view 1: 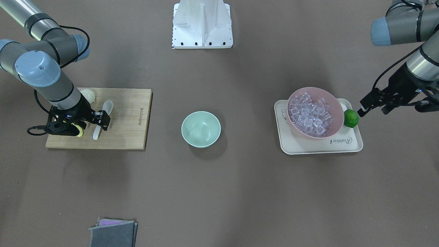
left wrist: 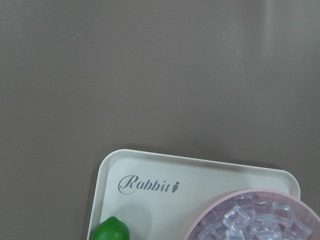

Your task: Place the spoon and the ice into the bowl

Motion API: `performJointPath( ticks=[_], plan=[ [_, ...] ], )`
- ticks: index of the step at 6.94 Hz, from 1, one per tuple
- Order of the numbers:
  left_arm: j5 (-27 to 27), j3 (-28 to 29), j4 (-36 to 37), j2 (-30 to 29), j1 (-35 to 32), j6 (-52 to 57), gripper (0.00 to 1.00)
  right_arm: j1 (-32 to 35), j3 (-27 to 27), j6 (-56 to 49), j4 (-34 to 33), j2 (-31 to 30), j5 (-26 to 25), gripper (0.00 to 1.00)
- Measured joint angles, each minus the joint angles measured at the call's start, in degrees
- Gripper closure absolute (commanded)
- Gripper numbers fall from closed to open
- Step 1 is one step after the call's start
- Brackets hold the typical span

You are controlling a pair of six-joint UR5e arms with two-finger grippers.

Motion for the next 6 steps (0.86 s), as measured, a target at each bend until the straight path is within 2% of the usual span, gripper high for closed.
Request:
performJointPath(
  ticks=[1,6],
  plan=[
    [0.20,0.00,0.00,-0.20,0.25,-0.28,0.03,-0.02,-0.11,0.12,0.00,-0.19,0.09,1.00],
    [0.31,-0.05,0.00,-0.50,0.82,-1.25,0.03,-0.86,0.30,2.02,-0.13,1.07,0.74,1.00]
  ],
)
